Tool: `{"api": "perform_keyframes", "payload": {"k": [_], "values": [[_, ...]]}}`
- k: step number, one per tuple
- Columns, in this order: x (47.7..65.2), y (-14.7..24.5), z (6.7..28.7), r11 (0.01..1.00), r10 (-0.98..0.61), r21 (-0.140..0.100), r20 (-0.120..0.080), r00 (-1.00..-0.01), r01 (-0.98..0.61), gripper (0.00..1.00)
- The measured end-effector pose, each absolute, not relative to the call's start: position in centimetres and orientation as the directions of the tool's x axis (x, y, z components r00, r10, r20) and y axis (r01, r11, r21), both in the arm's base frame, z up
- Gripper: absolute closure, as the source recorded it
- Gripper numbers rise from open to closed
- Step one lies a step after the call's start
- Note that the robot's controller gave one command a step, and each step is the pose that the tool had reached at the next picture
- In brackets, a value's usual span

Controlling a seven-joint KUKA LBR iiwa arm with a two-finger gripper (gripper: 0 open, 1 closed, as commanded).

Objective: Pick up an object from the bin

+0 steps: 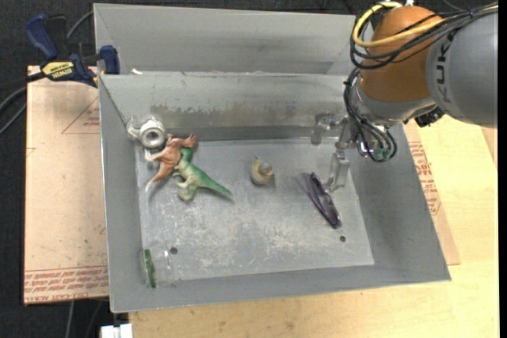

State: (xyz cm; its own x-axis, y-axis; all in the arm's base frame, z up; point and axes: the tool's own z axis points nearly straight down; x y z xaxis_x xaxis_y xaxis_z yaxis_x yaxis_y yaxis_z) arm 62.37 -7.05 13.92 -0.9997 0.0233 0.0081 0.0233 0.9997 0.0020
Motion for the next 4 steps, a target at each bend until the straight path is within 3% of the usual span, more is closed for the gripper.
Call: {"api": "perform_keyframes", "payload": {"k": [1, 2, 3, 4], "values": [[60.5, -7.4, 13.0, 1.0, 0.022, 0.001, -0.003, -1.0, 0.022, 0.0], [59.8, -9.2, 7.3, 0.987, 0.161, 0.002, 0.01, -0.987, 0.161, 0.0], [58.9, -9.5, 7.0, 0.989, 0.148, 0.002, -0.006, -0.989, 0.148, 1.0], [58.9, -9.4, 7.0, 0.989, 0.148, 0.002, -0.006, -0.989, 0.148, 1.0]]}}
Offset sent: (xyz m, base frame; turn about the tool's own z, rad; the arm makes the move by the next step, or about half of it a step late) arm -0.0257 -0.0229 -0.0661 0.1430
